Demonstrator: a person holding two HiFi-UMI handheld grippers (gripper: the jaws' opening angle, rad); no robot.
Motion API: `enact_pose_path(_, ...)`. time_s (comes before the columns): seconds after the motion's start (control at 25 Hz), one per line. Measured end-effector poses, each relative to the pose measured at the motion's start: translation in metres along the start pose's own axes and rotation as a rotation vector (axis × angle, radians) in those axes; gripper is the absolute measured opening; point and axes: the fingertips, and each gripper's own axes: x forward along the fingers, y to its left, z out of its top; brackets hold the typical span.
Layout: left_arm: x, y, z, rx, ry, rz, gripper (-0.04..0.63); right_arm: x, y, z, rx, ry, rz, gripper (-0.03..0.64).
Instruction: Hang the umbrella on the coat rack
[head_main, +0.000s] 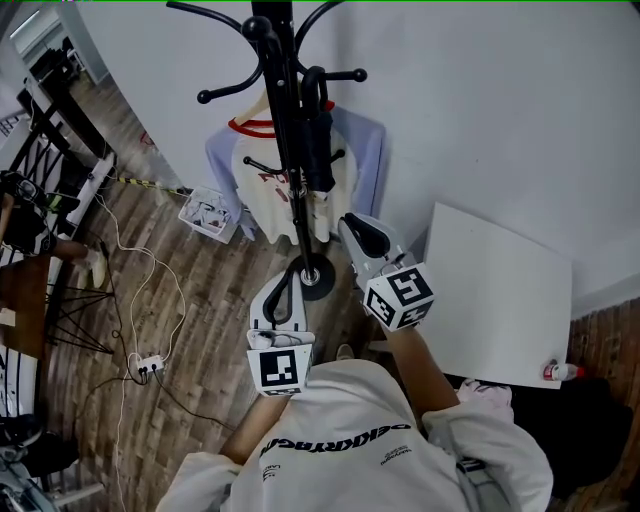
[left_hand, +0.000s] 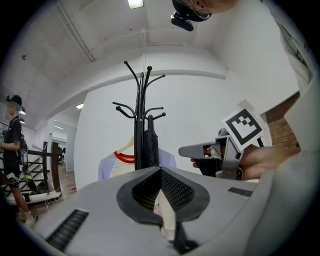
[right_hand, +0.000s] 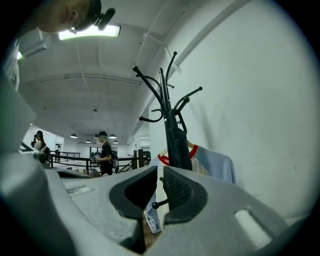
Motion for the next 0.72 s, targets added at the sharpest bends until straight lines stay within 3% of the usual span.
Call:
enact_pose_path(0.12, -0.001, -0.004, 0.0, -0.003, -0.001, -0.013, -0.003, -0.009, 0.006, -0.005, 0.007, 0.001, -0.009, -0.003)
enact_pose_path(0.72, -0.004, -0.011, 0.001, -0.011, -0.009, -0.031, -0.003, -0.042, 0.035, -0.026, 0.004, 0.009, -0.037, -0.003)
